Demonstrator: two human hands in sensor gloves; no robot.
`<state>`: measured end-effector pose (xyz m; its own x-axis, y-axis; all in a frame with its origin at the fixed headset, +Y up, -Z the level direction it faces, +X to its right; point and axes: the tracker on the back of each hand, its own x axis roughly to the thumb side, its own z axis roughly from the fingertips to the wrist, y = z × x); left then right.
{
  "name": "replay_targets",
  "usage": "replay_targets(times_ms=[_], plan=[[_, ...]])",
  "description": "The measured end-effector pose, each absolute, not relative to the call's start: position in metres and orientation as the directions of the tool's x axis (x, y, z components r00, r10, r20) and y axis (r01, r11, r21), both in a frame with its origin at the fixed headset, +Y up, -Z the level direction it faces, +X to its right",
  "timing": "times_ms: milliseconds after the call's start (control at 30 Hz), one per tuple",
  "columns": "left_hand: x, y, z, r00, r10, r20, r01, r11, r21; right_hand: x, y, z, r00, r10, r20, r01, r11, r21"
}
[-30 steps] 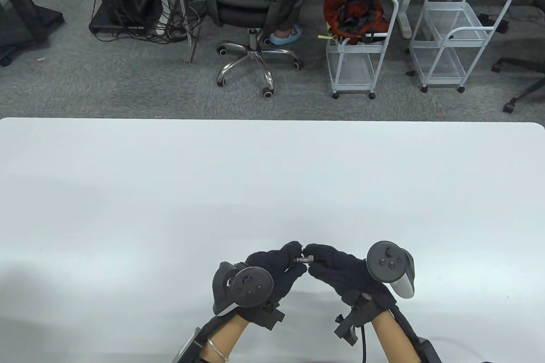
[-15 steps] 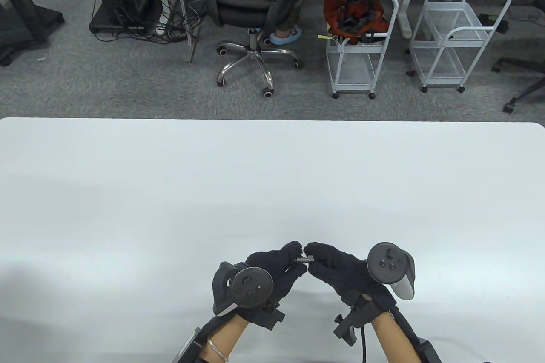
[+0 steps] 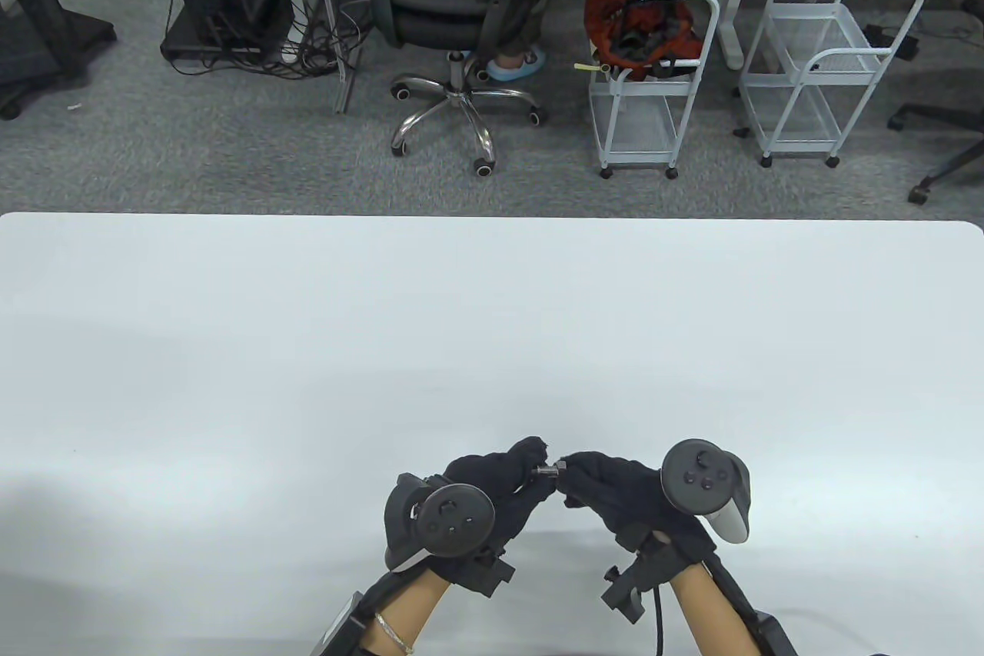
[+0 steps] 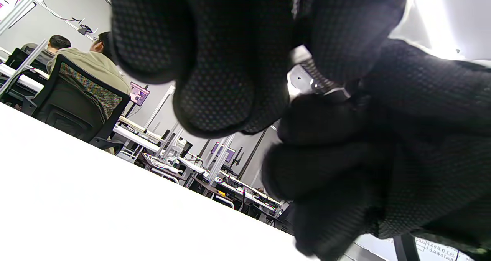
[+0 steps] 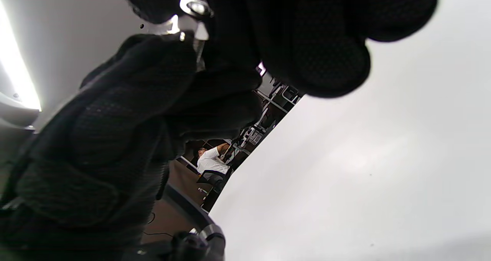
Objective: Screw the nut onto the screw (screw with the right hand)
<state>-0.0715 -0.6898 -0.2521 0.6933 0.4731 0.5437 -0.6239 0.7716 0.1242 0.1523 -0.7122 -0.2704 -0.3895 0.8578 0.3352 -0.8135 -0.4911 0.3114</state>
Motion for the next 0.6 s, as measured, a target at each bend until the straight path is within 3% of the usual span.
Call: replay_targets(times_ms=[100, 233, 367, 467, 600], plan=[[-0.0715, -0.6897, -0.2520, 0.692, 0.474, 0.544, -0.625, 0.770, 0.125, 0.1490, -0.7112, -0.2711, -0.366, 0.865, 0.343, -0.806, -0.479, 0.348], [-0.0724, -0.6899, -0.2531, 0.698, 0.469, 0.540, -0.620, 0.774, 0.130, 0.1524, -0.7112, -0.2716, -0.427, 0.837, 0.343, -0.802, -0.526, 0.285], [-0.0724, -0.6903, -0.2534, 0.693, 0.480, 0.538, -0.627, 0.770, 0.121, 0.1489, -0.7105, -0.2733, -0.367, 0.858, 0.360, -0.799, -0.489, 0.351], [-0.0724, -0.6890, -0.2523, 0.703, 0.464, 0.539, -0.618, 0.774, 0.140, 0.1515, -0.7106, -0.2730, -0.423, 0.837, 0.348, -0.798, -0.526, 0.294], [-0.0723, -0.6900, -0.2529, 0.695, 0.474, 0.540, -0.624, 0.771, 0.127, 0.1492, -0.7101, -0.2716, -0.374, 0.856, 0.358, -0.806, -0.491, 0.332]])
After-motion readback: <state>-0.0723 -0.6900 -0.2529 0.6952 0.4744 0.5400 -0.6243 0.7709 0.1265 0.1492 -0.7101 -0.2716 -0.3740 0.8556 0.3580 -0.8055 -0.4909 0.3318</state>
